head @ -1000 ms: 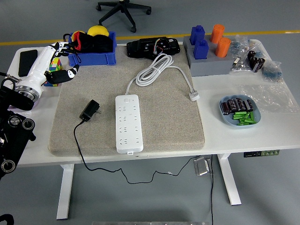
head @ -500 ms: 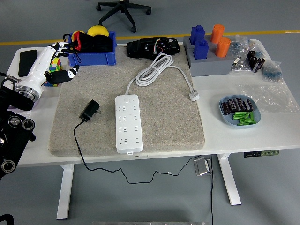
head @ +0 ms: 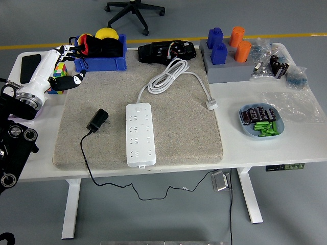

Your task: Pull the plug out,throw it away,press the button

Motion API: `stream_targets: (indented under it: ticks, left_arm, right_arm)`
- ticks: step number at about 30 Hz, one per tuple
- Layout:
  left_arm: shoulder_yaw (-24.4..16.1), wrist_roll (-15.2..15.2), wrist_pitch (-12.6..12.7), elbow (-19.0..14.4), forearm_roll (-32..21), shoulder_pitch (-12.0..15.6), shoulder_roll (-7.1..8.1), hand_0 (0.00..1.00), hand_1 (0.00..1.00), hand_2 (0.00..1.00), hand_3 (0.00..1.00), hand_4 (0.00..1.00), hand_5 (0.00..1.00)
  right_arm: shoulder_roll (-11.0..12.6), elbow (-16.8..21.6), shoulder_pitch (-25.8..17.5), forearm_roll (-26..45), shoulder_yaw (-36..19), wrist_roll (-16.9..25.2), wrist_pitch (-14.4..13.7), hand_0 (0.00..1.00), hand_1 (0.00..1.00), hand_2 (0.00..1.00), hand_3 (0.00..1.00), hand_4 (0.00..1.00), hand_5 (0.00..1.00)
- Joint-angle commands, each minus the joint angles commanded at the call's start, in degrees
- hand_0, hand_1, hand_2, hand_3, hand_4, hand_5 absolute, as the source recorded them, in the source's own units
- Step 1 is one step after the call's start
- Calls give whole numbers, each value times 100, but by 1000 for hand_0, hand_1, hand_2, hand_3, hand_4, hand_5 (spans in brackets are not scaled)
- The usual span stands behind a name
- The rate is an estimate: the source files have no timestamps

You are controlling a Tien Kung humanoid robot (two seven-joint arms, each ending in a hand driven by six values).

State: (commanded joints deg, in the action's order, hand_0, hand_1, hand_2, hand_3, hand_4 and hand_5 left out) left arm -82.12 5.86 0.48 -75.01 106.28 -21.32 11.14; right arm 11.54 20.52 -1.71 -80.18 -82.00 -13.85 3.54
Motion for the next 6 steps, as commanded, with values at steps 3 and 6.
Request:
stream_targets:
  ticks: [3,6]
  left_arm:
    - [7,6,-6,11,5,-7,7,792,753,735,788,667,2]
    - [16,7,-8,8,1,-18,14,792,753,735,788,667,2]
  right_arm:
    - [11,5,10,10,17,1,-1,785,749,745,751,791,796]
    - [19,3,12,12,25,1,-2,785,749,745,751,791,796]
